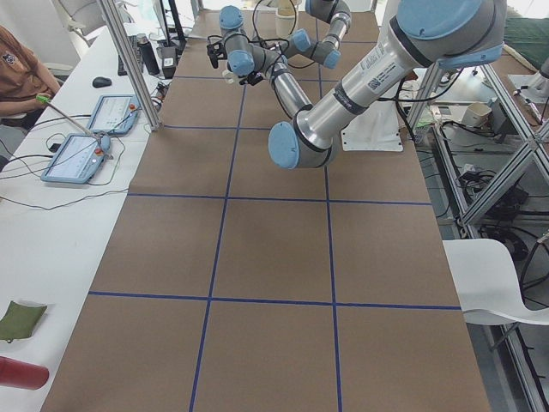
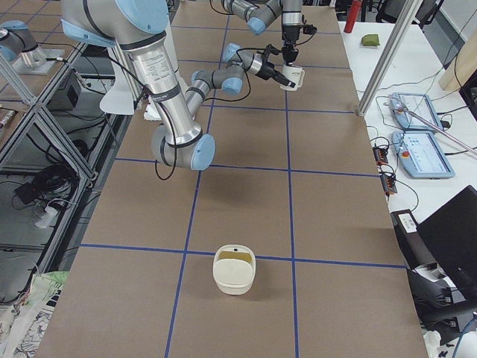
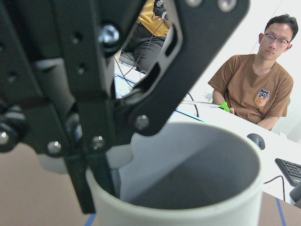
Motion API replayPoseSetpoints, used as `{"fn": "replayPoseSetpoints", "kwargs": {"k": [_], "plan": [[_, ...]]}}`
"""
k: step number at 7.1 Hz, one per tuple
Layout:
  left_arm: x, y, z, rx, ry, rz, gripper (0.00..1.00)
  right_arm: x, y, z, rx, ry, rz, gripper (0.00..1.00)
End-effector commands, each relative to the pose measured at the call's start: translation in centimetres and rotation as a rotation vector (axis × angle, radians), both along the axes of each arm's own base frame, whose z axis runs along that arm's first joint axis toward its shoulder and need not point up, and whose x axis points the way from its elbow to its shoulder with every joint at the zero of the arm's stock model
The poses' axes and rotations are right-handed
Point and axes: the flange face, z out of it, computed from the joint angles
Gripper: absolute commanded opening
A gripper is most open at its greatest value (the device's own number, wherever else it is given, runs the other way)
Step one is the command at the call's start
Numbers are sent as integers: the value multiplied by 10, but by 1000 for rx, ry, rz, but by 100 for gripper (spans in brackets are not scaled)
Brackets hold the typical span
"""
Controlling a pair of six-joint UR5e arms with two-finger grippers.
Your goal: Left arm hands cup to right arm to dump lemon
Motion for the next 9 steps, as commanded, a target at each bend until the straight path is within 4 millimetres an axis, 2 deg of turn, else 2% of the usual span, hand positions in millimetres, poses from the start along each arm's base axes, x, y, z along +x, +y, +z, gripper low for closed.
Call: {"fn": "replayPoseSetpoints", "kwargs": {"k": [1,4,5,6,8,9], "plan": [[-29,-25,4,-6,-8,-48,0,1,0,0,1,-3,-1,100],[-85,-93,40,-39,-66,-146,0,2,1,-4,1,-9,-9,100],[-92,-110,57,-51,-95,-160,0,4,-3,-5,-9,-17,-28,100],[-111,-127,89,-35,-143,-177,0,22,-21,-6,-42,-45,-76,100],[-174,-154,196,6,-290,-209,0,64,-65,3,-132,-86,-188,100],[-207,-159,247,34,-380,-175,0,100,-94,24,-237,-102,-282,100]]}}
